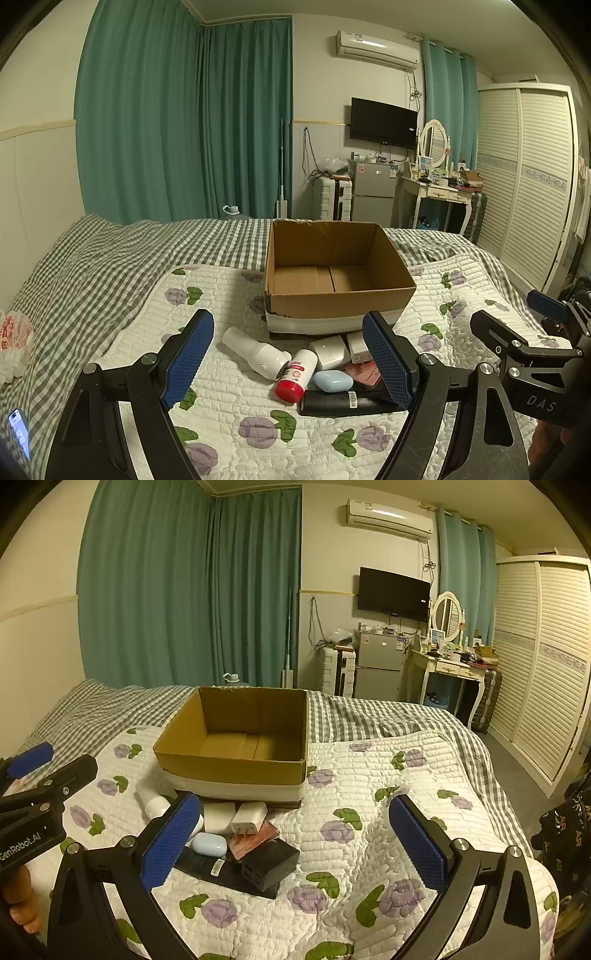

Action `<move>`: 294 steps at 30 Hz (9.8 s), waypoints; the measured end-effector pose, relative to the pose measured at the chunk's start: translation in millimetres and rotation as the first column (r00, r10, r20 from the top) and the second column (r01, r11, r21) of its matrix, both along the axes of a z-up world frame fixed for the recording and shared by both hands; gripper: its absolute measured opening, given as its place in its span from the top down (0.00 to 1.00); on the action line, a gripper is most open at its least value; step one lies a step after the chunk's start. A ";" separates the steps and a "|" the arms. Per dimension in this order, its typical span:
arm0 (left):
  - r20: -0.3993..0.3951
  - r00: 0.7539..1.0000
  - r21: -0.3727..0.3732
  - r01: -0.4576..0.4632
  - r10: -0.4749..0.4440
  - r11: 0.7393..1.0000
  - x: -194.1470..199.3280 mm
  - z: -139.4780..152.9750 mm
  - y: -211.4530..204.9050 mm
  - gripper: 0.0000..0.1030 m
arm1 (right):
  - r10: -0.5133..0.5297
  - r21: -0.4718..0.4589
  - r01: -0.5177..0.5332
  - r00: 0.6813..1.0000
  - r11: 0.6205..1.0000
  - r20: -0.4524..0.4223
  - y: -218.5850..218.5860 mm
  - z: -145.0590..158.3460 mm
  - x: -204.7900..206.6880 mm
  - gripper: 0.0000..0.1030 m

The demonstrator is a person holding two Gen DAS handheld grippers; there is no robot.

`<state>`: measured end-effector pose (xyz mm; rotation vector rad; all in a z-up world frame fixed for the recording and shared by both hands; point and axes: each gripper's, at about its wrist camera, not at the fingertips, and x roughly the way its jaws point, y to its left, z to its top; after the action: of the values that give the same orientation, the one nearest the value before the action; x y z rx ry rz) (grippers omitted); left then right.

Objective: Organize rigid objects

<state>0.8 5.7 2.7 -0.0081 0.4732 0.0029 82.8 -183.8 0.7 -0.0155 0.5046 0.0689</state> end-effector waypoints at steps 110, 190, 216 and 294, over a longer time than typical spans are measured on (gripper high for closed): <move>-0.416 0.909 0.126 0.022 0.033 0.992 100.7 -135.9 -14.0 0.21 | 0.209 0.047 -0.212 0.861 0.976 -0.464 7.7 -136.6 101.5 0.27; -0.168 0.983 0.044 0.083 -0.074 0.996 198.3 -8.6 -23.1 0.40 | 0.213 0.014 -0.212 0.975 0.977 -0.071 -0.5 10.7 222.5 0.12; -0.335 0.942 -0.016 -0.017 0.011 1.000 116.7 -79.8 27.1 0.38 | 0.217 -0.014 -0.227 0.947 0.974 -0.235 7.9 -44.3 112.0 0.12; -0.204 0.976 -0.041 0.068 -0.075 0.997 111.0 -47.4 -1.2 0.45 | 0.305 -0.065 -0.329 0.921 0.942 -0.244 44.8 -53.2 103.3 0.60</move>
<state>111.8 4.5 -44.7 -0.0241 0.6803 -0.0752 186.0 -139.0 -52.6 -0.1952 0.7360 0.3668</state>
